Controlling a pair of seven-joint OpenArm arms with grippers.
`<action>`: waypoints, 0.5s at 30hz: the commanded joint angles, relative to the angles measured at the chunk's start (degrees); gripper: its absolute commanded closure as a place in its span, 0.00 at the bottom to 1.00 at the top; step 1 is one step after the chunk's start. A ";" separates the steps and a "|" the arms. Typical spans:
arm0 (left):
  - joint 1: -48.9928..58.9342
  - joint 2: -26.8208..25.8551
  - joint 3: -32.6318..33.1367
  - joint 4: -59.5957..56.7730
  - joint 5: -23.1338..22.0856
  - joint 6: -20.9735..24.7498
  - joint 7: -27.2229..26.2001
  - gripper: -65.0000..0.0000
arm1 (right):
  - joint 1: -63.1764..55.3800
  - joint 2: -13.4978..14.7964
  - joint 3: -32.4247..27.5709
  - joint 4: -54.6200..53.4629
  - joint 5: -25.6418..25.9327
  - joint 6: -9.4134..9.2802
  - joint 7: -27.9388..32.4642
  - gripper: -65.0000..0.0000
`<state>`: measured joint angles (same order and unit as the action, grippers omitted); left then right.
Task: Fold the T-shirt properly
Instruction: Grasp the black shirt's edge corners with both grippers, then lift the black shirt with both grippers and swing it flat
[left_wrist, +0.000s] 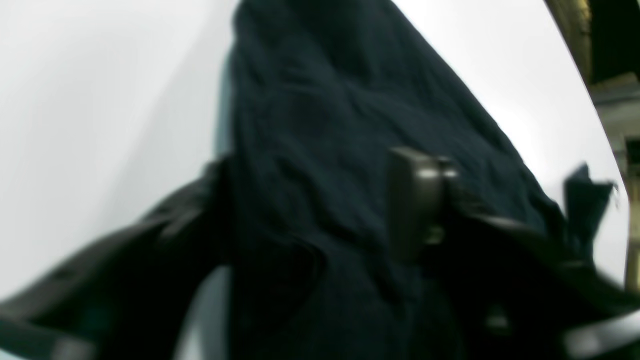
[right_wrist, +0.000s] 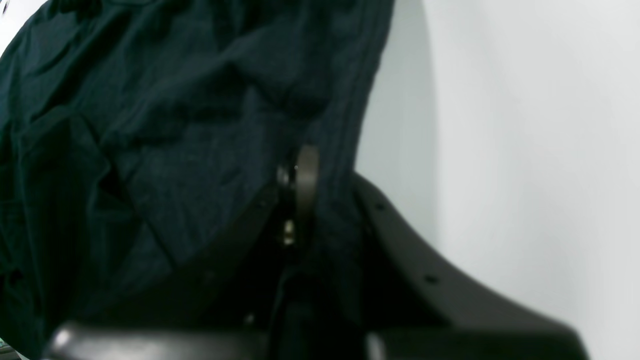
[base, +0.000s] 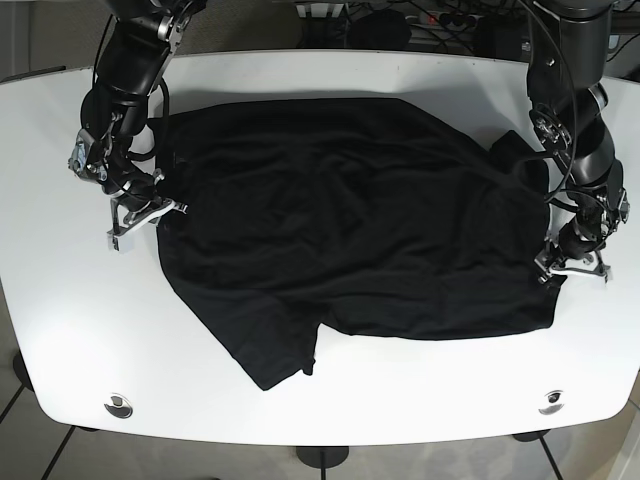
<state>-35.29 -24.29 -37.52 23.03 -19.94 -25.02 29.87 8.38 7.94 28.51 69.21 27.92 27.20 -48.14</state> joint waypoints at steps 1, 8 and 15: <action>-0.71 -0.98 0.73 0.58 0.65 1.24 -2.48 0.81 | 0.54 0.54 0.10 0.72 -0.27 0.10 -0.52 0.97; -0.71 -1.07 4.68 3.92 0.30 0.80 -2.39 1.00 | 0.37 0.45 -0.16 5.74 -0.27 0.18 -0.52 0.97; 13.00 2.89 -0.77 46.12 0.21 -3.42 17.30 1.00 | -5.26 -0.16 -0.16 24.90 -0.27 0.10 -3.33 0.97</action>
<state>-20.45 -20.51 -38.57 68.27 -18.65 -28.05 49.04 2.02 6.85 28.05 92.88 27.00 27.05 -52.73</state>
